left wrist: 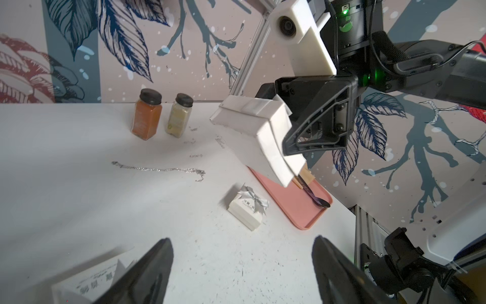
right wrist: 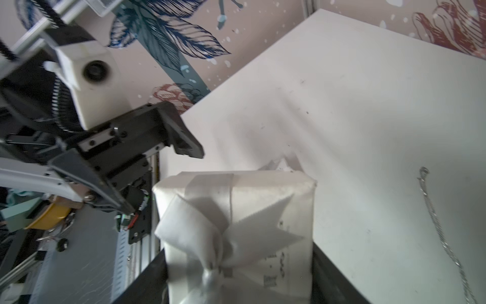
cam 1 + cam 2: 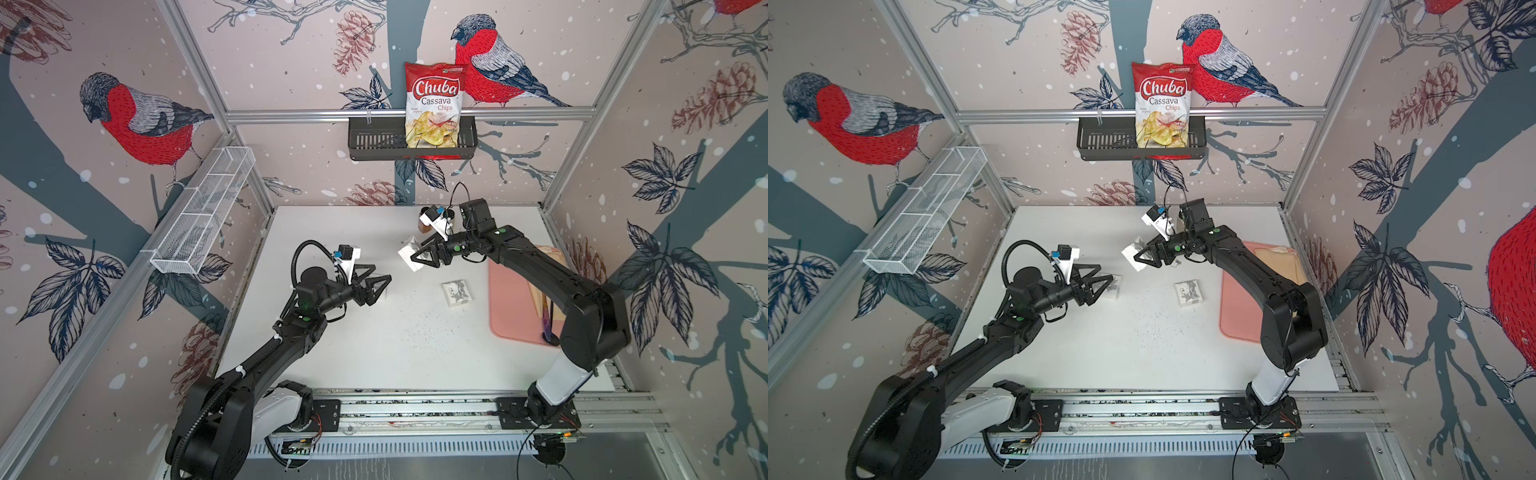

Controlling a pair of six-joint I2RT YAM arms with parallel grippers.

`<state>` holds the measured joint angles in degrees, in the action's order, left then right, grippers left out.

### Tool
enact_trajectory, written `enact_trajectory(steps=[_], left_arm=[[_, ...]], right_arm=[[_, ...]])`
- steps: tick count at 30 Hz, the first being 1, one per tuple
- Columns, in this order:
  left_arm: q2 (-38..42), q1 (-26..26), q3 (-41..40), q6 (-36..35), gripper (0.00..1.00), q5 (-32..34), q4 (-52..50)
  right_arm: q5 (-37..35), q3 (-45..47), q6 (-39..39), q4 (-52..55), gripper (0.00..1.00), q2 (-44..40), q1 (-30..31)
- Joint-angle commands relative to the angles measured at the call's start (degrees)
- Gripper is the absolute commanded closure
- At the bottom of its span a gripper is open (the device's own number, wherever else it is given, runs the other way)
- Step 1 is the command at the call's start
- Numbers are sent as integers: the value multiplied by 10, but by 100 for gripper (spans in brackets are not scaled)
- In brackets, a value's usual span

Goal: Take the necklace out of the lift-off lid jewelry box
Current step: Pick up the jewelry box from the center of the board.

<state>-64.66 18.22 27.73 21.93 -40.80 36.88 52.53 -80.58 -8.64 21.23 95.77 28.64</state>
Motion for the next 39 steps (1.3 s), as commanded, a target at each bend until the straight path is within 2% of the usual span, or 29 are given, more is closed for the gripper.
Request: enact_trajectory(steps=[1, 6, 8, 13, 17, 25, 31, 39], left_arm=[[-22, -1, 10, 43, 13, -57, 121], [-59, 4, 21, 120, 11, -118, 270], [-63, 13, 28, 126, 6, -129, 291], [-52, 51, 45, 83, 3, -139, 274], [-55, 70, 67, 58, 3, -121, 234], [-90, 72, 88, 106, 3, -113, 255], [-116, 78, 92, 149, 3, -126, 315], [-122, 85, 95, 151, 5, -134, 322]], right_arm=[[92, 20, 34, -60, 29, -33, 0], [131, 45, 56, -90, 28, -76, 1], [135, 48, 57, -90, 28, -85, 2], [153, 53, 57, -87, 28, -100, 4], [167, 57, 47, -86, 28, -107, 7], [174, 68, 35, -88, 28, -121, 14], [172, 72, 30, -88, 28, -126, 16], [180, 74, 24, -89, 28, -121, 21]])
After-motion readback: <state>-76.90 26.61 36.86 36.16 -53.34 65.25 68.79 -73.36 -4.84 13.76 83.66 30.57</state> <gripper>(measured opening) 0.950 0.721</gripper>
